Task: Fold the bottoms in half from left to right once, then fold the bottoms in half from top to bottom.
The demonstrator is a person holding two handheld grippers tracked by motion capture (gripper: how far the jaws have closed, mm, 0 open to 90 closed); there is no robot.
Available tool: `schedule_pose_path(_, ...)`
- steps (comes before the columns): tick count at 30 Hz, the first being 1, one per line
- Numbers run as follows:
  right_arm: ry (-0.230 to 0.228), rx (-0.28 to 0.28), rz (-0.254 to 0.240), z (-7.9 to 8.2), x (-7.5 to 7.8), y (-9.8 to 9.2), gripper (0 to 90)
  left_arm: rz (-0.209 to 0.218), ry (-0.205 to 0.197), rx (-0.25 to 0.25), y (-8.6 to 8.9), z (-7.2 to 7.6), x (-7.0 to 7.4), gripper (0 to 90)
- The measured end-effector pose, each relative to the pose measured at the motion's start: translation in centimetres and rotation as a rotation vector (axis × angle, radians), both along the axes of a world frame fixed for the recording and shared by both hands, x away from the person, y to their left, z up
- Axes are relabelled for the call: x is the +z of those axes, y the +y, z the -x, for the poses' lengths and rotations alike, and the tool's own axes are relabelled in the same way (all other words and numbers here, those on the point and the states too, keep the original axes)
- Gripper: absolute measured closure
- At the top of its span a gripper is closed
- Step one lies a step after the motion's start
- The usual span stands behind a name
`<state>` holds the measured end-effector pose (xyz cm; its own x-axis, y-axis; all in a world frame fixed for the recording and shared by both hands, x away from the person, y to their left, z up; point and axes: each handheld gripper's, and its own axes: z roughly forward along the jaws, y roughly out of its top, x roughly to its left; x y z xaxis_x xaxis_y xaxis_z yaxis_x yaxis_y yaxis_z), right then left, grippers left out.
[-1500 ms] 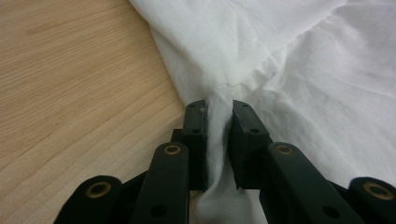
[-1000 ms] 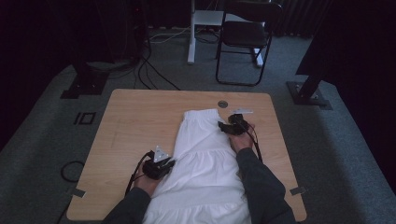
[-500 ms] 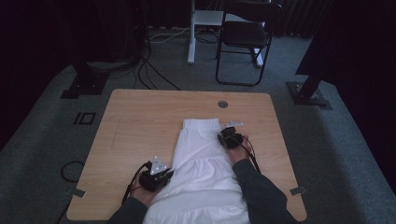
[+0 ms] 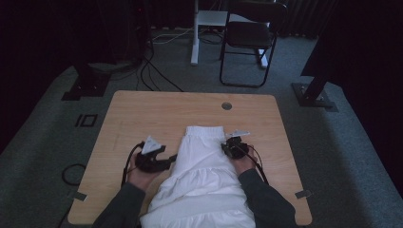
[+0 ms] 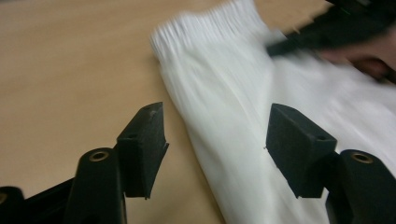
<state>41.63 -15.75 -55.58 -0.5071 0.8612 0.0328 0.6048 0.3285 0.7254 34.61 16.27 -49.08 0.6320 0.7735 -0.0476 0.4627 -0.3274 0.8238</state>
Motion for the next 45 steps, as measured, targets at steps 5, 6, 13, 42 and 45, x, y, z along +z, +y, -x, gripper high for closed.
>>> schedule_pose_path(5, -0.001, -0.005, -0.041, 0.0, -0.2, -0.3, 83.3, -0.01, 0.102, 0.026, -3.5, -6.3, -2.7, 32.8)
schedule_pose_path(6, -0.002, -0.002, -0.039, 0.0, -0.2, -0.3, 83.3, -0.025, 0.122, 0.037, -4.2, -7.1, -3.5, 32.5)
schedule_pose_path(13, 0.003, 0.01, -0.045, -0.1, -0.2, -0.5, 83.3, -0.113, 0.124, 0.086, -5.9, -8.4, -6.4, 30.2)
schedule_pose_path(42, 0.049, 0.034, -0.056, -3.3, 0.3, -0.4, 31.6, -0.114, 0.106, 0.039, -6.5, -8.2, -6.4, 52.5)
schedule_pose_path(45, 0.022, 0.044, 0.022, -3.5, 0.1, 0.4, 34.0, -0.114, 0.107, 0.04, -6.5, -8.2, -6.3, 53.9)
